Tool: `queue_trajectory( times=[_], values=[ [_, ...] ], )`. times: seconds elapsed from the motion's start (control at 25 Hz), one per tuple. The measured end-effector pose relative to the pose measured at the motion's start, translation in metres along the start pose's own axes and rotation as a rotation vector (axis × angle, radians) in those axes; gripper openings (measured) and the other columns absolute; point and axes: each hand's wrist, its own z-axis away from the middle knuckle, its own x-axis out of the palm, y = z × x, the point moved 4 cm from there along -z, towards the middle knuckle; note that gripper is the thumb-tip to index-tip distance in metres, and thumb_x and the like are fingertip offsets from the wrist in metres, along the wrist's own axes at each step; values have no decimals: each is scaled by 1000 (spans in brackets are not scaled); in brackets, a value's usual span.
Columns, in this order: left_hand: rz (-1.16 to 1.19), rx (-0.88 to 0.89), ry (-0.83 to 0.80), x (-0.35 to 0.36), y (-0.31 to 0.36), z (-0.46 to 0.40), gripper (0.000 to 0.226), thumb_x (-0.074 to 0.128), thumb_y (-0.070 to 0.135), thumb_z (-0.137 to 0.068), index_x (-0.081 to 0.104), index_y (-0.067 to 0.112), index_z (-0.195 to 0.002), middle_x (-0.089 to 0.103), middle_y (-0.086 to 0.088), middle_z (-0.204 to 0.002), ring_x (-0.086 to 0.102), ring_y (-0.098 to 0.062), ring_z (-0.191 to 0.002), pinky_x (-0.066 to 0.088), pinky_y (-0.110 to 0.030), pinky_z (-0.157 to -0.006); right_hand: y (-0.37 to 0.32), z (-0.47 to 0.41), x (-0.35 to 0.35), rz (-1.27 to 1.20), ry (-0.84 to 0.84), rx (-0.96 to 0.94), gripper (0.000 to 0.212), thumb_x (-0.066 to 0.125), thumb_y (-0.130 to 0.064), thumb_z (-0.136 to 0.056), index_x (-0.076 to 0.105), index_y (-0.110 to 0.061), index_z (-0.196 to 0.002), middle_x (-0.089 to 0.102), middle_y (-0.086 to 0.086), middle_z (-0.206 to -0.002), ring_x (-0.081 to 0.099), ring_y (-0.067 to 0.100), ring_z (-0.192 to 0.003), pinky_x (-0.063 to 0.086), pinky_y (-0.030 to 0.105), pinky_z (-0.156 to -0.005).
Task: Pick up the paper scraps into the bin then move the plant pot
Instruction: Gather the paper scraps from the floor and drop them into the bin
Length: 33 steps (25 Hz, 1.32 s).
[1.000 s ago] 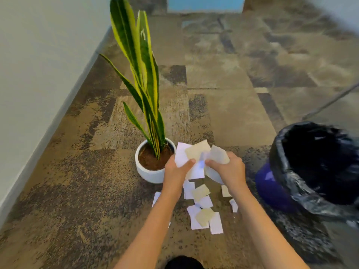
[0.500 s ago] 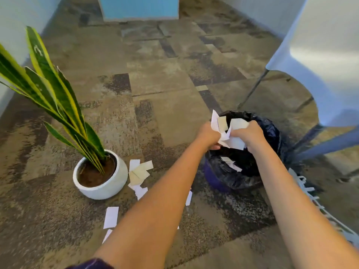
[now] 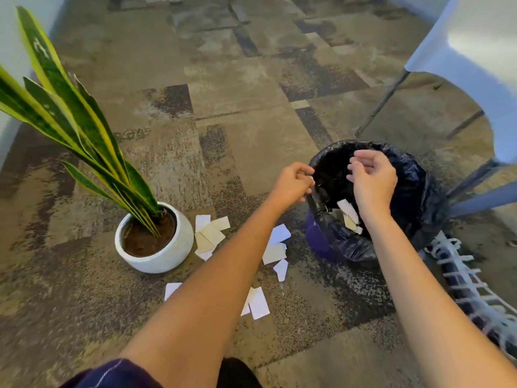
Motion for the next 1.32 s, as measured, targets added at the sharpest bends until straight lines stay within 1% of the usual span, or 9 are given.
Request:
queue_trajectory(
  times=[0.16,0.28,0.4,0.48,0.64,0.8,0.92,1.12,1.32],
  values=[
    [-18,79,-19,-46,-28,25,14,50,11,-94,57,14,-106,59,3,-75,55,-8,-60,46,-20,-51,-22,58,44,-42,-14,-347,14,51,-4,-88,63,-8,-93,64,10,-87,61,18,-74,52,30,-64],
    [-56,-43,-98,-87,-91,53,14,54,19,-94,57,15,-108,56,3,-72,54,-10,-60,47,-18,-49,6,107,93,10,-193,-395,14,53,1,-87,64,-6,-94,62,8,-88,56,11,-72,46,24,-62],
    [-331,-287,-320,-115,-184,89,26,55,25,-94,54,16,-118,61,0,-88,58,-16,-74,47,-23,-60,71,152,137,135,-526,-233,21,58,-6,-87,61,-12,-108,61,3,-102,55,1,-90,50,28,-75],
    [-612,-393,-386,-130,-251,109,38,59,26,-91,50,16,-127,60,-11,-116,59,-26,-99,48,-32,-79,122,181,159,316,-730,-166,34,64,-19,-86,55,-18,-119,56,3,-115,52,15,-110,46,34,-88],
    [-944,-536,-291,-154,-337,132,85,68,33,-83,14,27,-149,4,-15,-158,11,-43,-143,33,-55,-109,190,220,184,736,-1072,-71,82,72,-47,-76,29,-29,-143,31,11,-139,27,38,-132,42,49,-98],
    [-1117,-548,-358,-160,-360,137,113,75,33,-78,-13,39,-148,-31,-8,-155,-23,-42,-142,19,-71,-107,216,235,205,999,-1245,-145,113,78,-58,-62,7,-41,-148,0,11,-156,-2,43,-143,33,64,-103],
    [-1153,-527,-379,-160,-376,139,120,79,33,-74,-16,46,-145,-43,-7,-149,-29,-44,-139,21,-74,-104,221,244,222,1088,-1330,-156,123,80,-58,-59,-7,-49,-145,-24,5,-157,-20,47,-141,24,77,-98],
    [-1162,-447,-303,-154,-390,150,107,71,17,-81,-8,46,-146,-35,-10,-153,-22,-46,-141,50,-53,-95,226,260,222,1294,-1425,-116,128,82,-52,-61,-17,-51,-142,-38,3,-152,-28,50,-136,21,80,-97],
    [-1196,-429,-244,-154,-383,153,89,74,23,-78,17,33,-145,3,-14,-154,11,-41,-138,48,-50,-96,226,264,218,1263,-1317,-174,110,81,-46,-64,6,-49,-144,-9,8,-156,-5,46,-142,34,67,-98]
  ],
)
